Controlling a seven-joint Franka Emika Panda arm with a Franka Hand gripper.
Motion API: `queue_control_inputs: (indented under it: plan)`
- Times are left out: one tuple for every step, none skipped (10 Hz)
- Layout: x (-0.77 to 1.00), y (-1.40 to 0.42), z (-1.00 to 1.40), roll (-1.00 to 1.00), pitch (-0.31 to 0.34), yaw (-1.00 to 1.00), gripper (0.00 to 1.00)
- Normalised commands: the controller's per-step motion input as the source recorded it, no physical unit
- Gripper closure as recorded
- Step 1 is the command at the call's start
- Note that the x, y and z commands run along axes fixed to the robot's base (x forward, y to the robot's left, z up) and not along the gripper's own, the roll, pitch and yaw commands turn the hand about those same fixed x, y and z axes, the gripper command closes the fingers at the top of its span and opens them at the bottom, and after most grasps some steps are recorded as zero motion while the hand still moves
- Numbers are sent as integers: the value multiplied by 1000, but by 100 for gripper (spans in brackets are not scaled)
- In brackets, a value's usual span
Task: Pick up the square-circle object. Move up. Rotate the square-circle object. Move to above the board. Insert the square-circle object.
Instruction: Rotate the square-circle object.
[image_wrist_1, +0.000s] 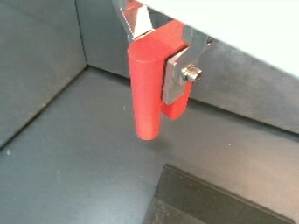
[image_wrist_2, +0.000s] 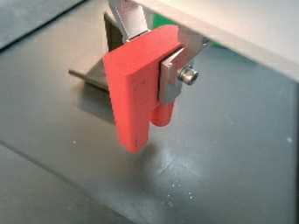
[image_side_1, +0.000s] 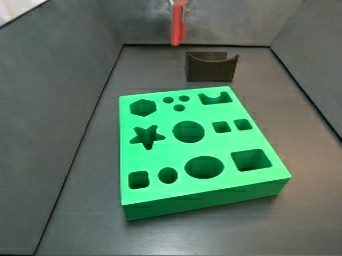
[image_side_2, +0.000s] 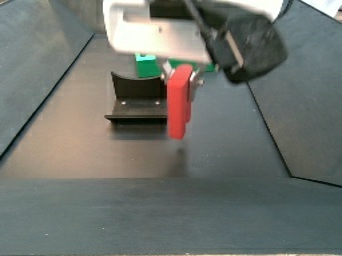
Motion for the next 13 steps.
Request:
queue_control_inputs:
  plan:
    - [-634, -988, 1000, 0, 0, 0, 100]
    - [-631, -991, 1000, 12, -14, 9, 100]
    - [-611, -928, 1000, 71, -37, 20, 100]
    - [-585, -881, 1000, 113, -15, 23, 100]
    - [-557, -849, 1000, 131, -4, 25, 100]
    - [-454, -752, 1000, 120, 15, 26, 100]
    - [-399, -697, 1000, 110, 23, 28, 100]
    - [-264, -548, 988, 110, 41, 27, 100]
    - [-170, -340, 823, 107, 67, 27, 100]
    - [-85, -109, 592, 90, 62, 25, 100]
    - [-46, -64, 410, 74, 65, 21, 100]
    - [-7, -43, 186, 89, 82, 24, 100]
    - [0, 0, 0, 103, -1, 418, 100]
